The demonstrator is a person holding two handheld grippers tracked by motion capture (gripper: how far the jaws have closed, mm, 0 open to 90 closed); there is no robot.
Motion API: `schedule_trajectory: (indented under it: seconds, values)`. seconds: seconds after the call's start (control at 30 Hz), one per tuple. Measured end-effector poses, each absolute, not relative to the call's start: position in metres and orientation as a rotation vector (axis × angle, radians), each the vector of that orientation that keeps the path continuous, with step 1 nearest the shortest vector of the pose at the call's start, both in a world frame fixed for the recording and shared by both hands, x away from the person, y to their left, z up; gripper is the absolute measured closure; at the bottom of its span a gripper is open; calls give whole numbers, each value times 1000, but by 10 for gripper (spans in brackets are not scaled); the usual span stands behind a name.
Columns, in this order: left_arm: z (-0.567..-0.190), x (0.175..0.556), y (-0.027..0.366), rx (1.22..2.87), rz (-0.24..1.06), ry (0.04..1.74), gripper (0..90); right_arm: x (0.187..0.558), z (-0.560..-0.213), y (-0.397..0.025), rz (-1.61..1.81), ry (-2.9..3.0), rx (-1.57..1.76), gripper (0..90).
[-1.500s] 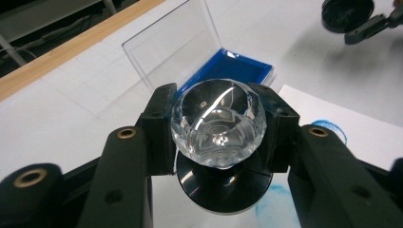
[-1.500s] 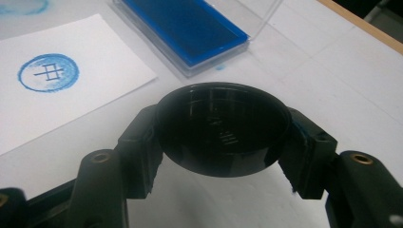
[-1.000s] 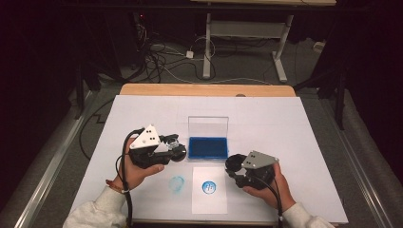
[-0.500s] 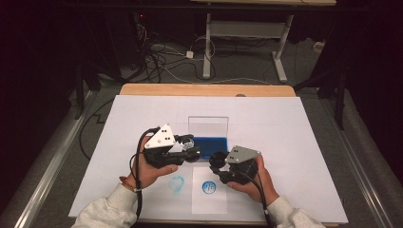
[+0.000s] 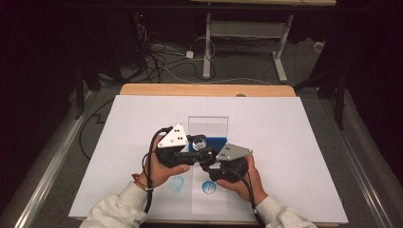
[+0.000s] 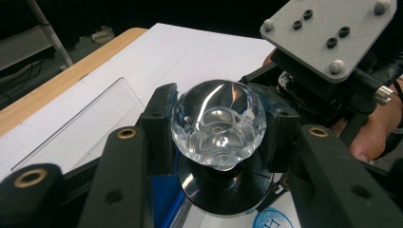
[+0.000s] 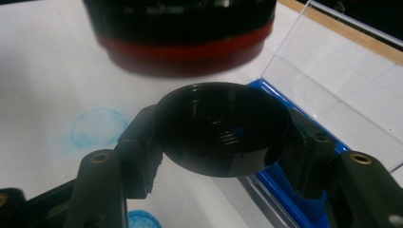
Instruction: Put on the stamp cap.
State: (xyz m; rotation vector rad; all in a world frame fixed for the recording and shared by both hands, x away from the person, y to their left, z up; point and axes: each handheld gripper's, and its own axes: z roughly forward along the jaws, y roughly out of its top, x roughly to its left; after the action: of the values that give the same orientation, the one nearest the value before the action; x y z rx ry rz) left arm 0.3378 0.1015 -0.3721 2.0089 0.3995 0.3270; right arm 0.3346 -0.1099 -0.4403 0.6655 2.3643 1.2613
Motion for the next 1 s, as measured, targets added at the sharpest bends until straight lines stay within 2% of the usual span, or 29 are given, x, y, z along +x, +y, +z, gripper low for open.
schedule_trajectory:
  seconds: [0.63,0.7,1.0]
  values:
    - [-385,340,89,2030,364,398,546,332,-439,-109,1330,2352,681,389]
    - [-385,339,89,2029,404,410,546,332,-440,-109,1323,2352,685,389]
    - [-392,342,88,2006,379,419,546,332,-440,-110,1342,2332,696,388]
